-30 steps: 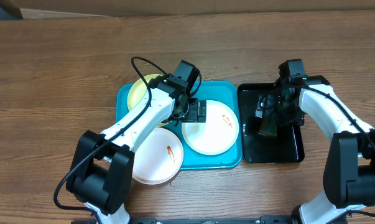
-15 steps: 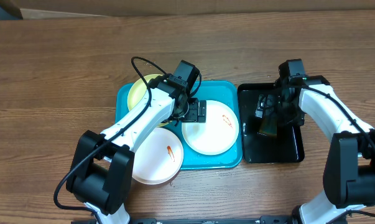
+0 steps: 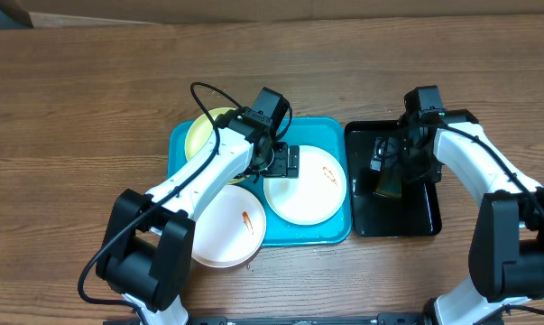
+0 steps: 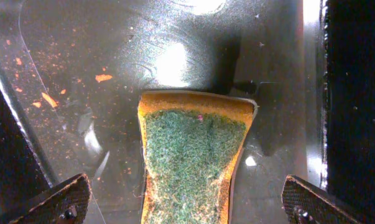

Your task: Clean dirty plates on tray and stack at the side

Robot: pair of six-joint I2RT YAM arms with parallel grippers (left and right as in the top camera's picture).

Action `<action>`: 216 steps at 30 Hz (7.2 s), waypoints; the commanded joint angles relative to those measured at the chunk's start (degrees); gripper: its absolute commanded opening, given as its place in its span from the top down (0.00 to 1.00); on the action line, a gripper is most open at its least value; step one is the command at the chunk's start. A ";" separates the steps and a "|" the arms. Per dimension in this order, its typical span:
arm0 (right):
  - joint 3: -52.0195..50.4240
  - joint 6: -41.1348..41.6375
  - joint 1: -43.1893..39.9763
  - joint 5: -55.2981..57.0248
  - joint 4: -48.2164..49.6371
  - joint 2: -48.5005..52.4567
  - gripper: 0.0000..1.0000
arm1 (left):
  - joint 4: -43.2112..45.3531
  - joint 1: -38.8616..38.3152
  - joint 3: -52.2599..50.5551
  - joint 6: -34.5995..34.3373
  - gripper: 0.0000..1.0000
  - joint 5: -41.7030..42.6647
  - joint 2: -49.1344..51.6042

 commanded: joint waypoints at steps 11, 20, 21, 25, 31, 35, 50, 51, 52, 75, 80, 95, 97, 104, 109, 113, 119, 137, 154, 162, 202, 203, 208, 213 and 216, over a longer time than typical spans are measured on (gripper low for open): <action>1.09 0.07 0.07 -0.26 0.17 -0.57 0.00 | -0.13 -0.11 1.22 0.46 0.00 -0.61 0.46; 1.09 0.07 0.07 -0.26 0.17 -0.57 0.00 | -0.13 -0.11 1.22 0.46 0.00 -0.61 0.46; 1.09 0.07 0.07 -0.26 0.17 -0.57 0.00 | -0.13 -0.11 1.22 0.46 0.00 -0.61 0.46; 1.09 0.07 0.07 -0.26 0.17 -0.57 0.00 | -0.13 -0.11 1.22 0.48 0.00 -0.61 0.46; 1.09 0.07 0.07 -0.26 0.17 -0.57 0.00 | -0.15 -0.11 1.22 0.46 0.00 -0.61 0.46; 1.09 0.07 0.07 -0.26 0.17 -0.57 0.00 | -0.13 -0.11 1.22 0.46 0.00 -0.61 0.46; 1.09 0.07 0.07 -0.26 0.17 -0.57 0.00 | -0.13 -0.09 1.22 0.46 0.00 -0.61 0.46; 1.09 0.07 0.07 -0.26 0.17 -0.57 0.00 | -0.13 -0.09 1.22 0.46 0.00 -0.61 0.46; 1.09 0.07 0.07 -0.26 0.17 -0.57 0.00 | -0.13 -0.09 1.22 0.46 0.00 -0.61 0.46; 1.09 0.07 0.07 -0.26 0.17 -0.57 0.00 | -0.13 -0.11 1.22 0.46 0.00 -0.61 0.46; 1.09 0.07 0.07 -0.26 0.17 -0.57 0.00 | -0.13 -0.11 1.22 0.46 0.00 -0.61 0.46; 1.09 0.07 0.07 -0.26 0.17 -0.57 0.00 | -0.13 -0.11 1.22 0.46 0.00 -0.61 0.46; 1.09 0.07 0.07 -0.26 0.17 -0.57 0.00 | -0.13 -0.11 1.22 0.46 0.00 -0.61 0.46; 1.09 0.07 0.07 -0.26 0.17 -0.57 0.00 | -0.15 -0.11 1.22 0.46 0.00 -0.61 0.46; 1.09 0.07 0.07 -0.26 0.17 -0.57 0.00 | -0.13 -0.09 1.22 0.46 0.00 -0.61 0.46; 1.09 0.07 0.07 -0.26 0.17 -0.57 0.00 | -0.13 -0.11 1.22 0.48 0.00 -0.61 0.46; 1.09 0.07 0.07 -0.26 0.17 -0.57 0.00 | -0.13 -0.09 1.22 0.70 0.00 -3.91 0.46; 1.09 0.07 0.07 -0.26 0.17 -0.57 0.00 | -0.13 -0.11 1.22 0.68 0.00 -3.78 0.46; 1.09 0.07 0.07 -0.26 0.17 -0.57 0.00 | 0.48 -0.15 2.69 0.04 0.44 0.63 0.46; 1.09 0.07 0.13 -0.28 14.58 -0.57 0.00 | -3.58 -0.55 2.40 0.02 0.45 -1.01 1.07; -1.25 7.28 2.60 -3.13 -6.67 -12.79 0.24 | 0.46 -3.69 -3.93 -4.09 0.53 -8.46 1.36; -2.58 7.93 2.78 -1.81 -5.35 -12.79 0.24 | 0.87 -3.69 -4.46 -4.11 0.53 -8.46 1.36; -8.04 8.13 2.82 -0.20 2.51 -12.70 0.24 | 4.61 -3.74 -7.23 -4.17 0.62 -8.24 1.38; -14.01 10.34 2.82 1.77 10.01 -12.68 0.26 | 5.29 -3.74 -7.28 -4.52 0.64 -8.22 1.36; -16.81 10.80 2.82 3.43 13.73 -12.68 0.30 | 5.51 -3.74 -7.28 -4.50 0.64 -8.22 1.38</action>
